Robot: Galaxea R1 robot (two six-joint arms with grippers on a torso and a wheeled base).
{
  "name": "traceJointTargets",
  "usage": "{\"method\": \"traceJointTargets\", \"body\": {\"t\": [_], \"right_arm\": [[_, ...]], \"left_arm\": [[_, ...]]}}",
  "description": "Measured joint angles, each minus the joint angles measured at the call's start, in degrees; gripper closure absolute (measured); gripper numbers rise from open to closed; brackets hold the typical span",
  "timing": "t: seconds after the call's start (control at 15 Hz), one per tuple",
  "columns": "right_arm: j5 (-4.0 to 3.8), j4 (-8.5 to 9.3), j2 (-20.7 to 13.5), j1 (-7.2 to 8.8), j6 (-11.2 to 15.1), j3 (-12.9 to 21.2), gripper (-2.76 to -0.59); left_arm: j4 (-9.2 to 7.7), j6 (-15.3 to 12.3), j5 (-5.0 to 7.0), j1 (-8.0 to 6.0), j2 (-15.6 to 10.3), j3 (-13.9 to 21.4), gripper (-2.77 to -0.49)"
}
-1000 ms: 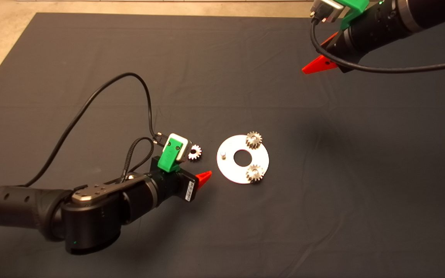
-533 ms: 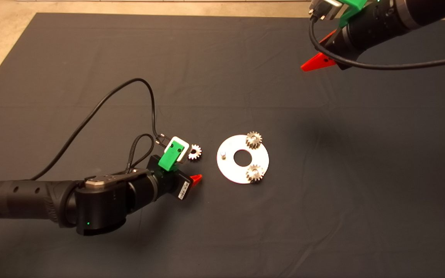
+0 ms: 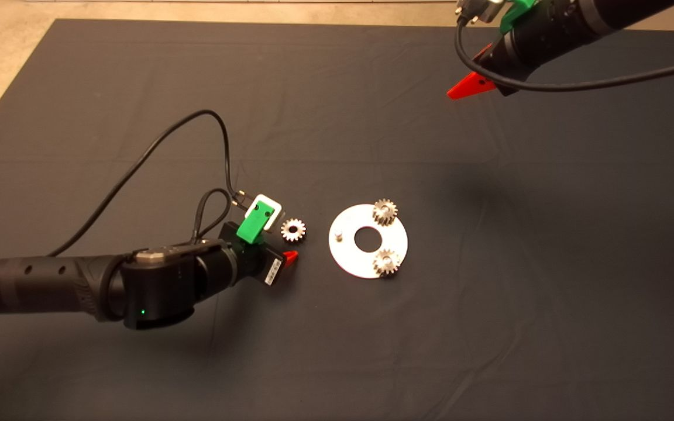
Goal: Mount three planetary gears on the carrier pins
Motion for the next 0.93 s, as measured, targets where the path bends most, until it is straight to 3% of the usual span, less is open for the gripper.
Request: {"method": "traceJointTargets", "body": {"t": [0.13, 0.27, 0.53, 0.93], "right_arm": [[0.09, 0.01, 1.1, -1.05, -0.9, -1.6, -1.62], [0.18, 0.01, 1.7, -2.13, -1.4, -2.5, -1.62], [0.52, 0.02, 2.7, -1.96, -1.8, -3.8, -1.62], [0.60, 0.02, 3.8, -2.71, -2.9, -5.1, -1.62]], "left_arm": [[-1.54, 1.6, -0.06, -1.06, 0.5, -1.4, -1.91], [-1.84, 1.6, -0.17, -1.25, 0.5, -1.6, -1.91], [-2.15, 1.7, -1.96, -1.25, 1.2, -3.5, -1.91], [-2.14, 1.3, -2.24, -1.25, 3.0, -3.6, -1.91]]}}
